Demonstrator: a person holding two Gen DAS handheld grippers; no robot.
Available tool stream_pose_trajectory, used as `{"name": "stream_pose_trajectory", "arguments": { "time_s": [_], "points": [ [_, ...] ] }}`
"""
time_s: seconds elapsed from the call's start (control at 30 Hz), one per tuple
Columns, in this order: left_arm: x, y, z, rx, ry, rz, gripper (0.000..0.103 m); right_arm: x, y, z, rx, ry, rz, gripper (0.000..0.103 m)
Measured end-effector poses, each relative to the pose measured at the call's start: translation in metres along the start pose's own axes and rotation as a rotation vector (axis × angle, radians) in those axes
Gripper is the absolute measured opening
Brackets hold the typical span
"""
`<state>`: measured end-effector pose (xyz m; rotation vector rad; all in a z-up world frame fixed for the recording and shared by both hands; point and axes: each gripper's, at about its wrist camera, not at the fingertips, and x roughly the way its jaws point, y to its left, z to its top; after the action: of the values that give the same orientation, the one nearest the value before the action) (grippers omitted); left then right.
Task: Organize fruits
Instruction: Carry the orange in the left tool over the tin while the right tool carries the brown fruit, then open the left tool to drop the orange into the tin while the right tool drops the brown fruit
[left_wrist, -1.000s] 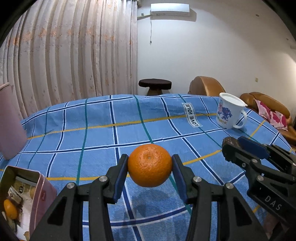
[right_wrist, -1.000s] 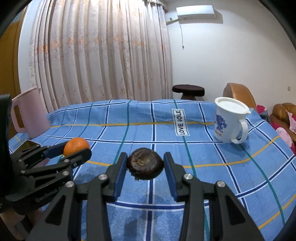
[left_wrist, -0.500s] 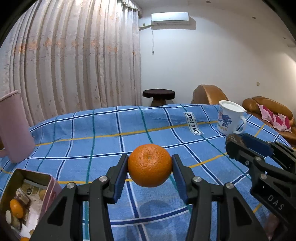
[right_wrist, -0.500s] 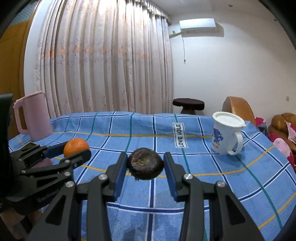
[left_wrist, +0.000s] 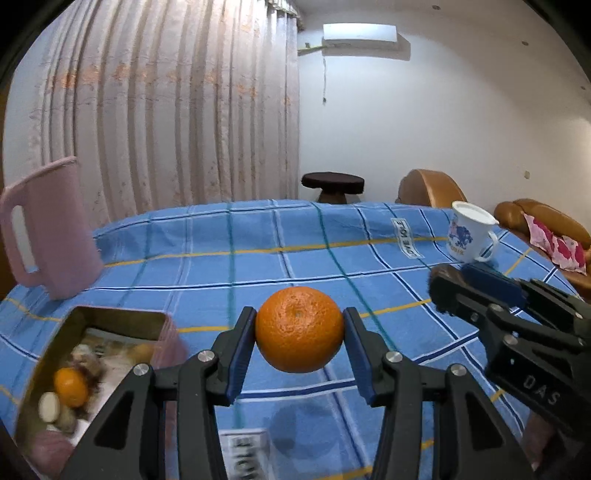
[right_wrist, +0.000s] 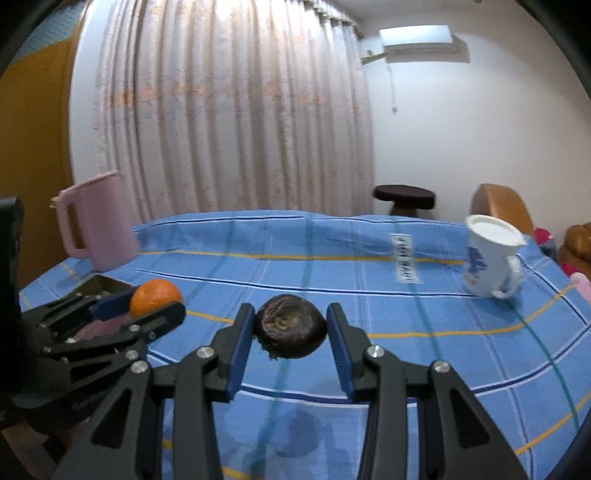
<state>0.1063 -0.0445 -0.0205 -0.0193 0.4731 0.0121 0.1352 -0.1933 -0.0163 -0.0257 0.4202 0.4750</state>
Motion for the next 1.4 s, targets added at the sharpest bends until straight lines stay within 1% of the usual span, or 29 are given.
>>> {"name": "stream_pose_trajectory", "arguments": {
  "time_s": [0.13, 0.27, 0.4, 0.6, 0.73, 0.87, 1.07, 1.13, 1.27, 1.33, 1.4],
  "points": [
    [-0.025, 0.03, 0.007, -0.028, -0.019, 0.05, 0.049, -0.002, 0.033, 0.017, -0.018, -0.015, 0.094, 0.043],
    [-0.044, 0.066, 0.012, -0.062, -0.024, 0.111, 0.049, 0.006, 0.078, 0.031, -0.069, -0.026, 0.185, 0.043],
    [-0.057, 0.101, 0.011, -0.089, -0.021, 0.181, 0.049, 0.017, 0.114, 0.038, -0.103, -0.023, 0.248, 0.043],
    [-0.06, 0.146, 0.0, -0.132, 0.018, 0.261, 0.049, 0.034, 0.162, 0.038, -0.151, -0.003, 0.328, 0.043],
    [-0.054, 0.168, -0.013, -0.161, 0.061, 0.291, 0.049, 0.05, 0.189, 0.032, -0.179, 0.033, 0.36, 0.043],
    [-0.051, 0.179, -0.023, -0.169, 0.089, 0.293, 0.049, 0.072, 0.204, 0.016, -0.195, 0.095, 0.365, 0.043],
    [-0.045, 0.182, -0.031, -0.173, 0.116, 0.293, 0.049, 0.093, 0.208, -0.002, -0.21, 0.168, 0.355, 0.043],
    [-0.042, 0.182, -0.033, -0.172, 0.125, 0.289, 0.049, 0.096, 0.207, -0.004, -0.214, 0.192, 0.355, 0.043],
    [-0.034, 0.183, -0.04, -0.172, 0.175, 0.277, 0.05, 0.102, 0.208, -0.01, -0.228, 0.239, 0.364, 0.044],
    [-0.036, 0.182, -0.041, -0.17, 0.168, 0.278, 0.05, 0.102, 0.207, -0.013, -0.227, 0.248, 0.373, 0.044],
    [-0.037, 0.181, -0.041, -0.162, 0.179, 0.281, 0.05, 0.102, 0.206, -0.015, -0.221, 0.265, 0.384, 0.044]
  ]
}}
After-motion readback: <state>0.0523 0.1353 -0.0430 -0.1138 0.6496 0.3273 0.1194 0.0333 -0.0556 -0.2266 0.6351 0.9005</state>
